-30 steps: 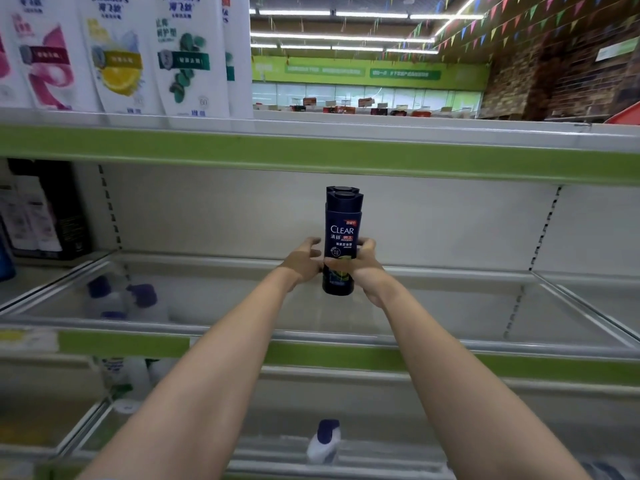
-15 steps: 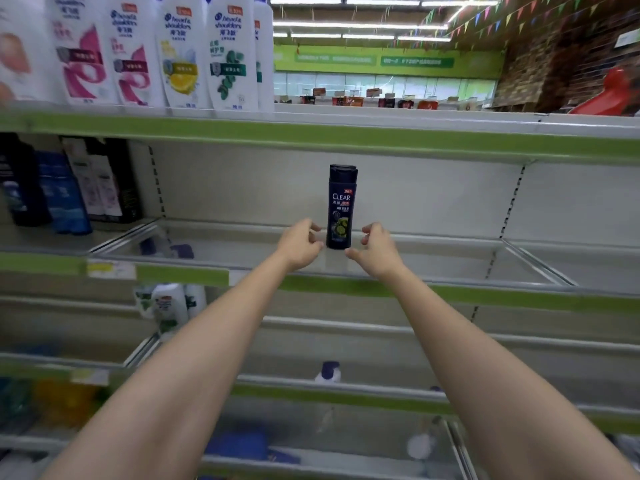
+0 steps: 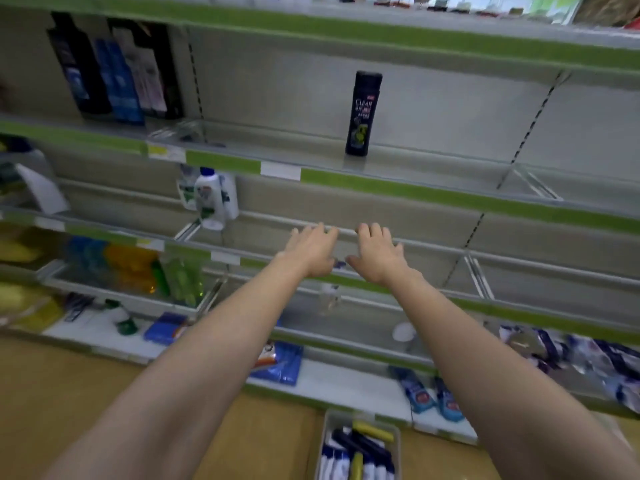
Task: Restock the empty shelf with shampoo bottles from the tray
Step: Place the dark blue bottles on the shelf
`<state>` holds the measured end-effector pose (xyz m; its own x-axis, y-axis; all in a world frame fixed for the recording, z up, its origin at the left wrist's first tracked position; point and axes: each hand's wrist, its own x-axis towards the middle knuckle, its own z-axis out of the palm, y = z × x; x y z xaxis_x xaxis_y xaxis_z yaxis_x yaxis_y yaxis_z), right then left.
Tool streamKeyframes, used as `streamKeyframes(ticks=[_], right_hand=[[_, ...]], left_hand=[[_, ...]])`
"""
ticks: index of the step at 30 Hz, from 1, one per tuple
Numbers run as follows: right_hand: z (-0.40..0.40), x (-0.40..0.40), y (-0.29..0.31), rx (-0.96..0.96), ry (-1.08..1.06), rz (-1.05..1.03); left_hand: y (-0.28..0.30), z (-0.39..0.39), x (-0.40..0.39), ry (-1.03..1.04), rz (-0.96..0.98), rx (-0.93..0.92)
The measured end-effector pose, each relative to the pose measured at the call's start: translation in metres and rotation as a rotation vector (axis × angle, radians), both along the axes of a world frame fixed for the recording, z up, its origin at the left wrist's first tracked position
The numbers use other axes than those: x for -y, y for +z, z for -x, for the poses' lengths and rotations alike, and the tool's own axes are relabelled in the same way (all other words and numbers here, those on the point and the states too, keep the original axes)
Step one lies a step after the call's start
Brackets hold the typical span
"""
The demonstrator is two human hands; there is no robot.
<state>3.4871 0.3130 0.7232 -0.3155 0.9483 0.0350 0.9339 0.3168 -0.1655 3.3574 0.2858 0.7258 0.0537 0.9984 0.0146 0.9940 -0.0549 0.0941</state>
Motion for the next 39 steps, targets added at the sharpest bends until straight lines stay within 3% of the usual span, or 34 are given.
streamKeyframes(ticks=[14, 24, 29, 39], right_hand=[[-0.099, 0.022, -0.159, -0.016, 0.005, 0.389], [-0.154, 0.044, -0.315, -0.108, -0.101, 0.666], [-0.17, 0.047, -0.409, -0.128, -0.182, 0.756], [-0.192, 0.019, -0.652, -0.164, -0.285, 0.785]], left_hand=[[-0.153, -0.099, 0.006, -0.068, 0.352, -0.079], [-0.309, -0.136, 0.028, -0.038, 0.648, 0.066], [-0.402, -0.143, 0.027, 0.004, 0.704, 0.156], [-0.652, -0.157, -0.009, 0.045, 0.726, 0.251]])
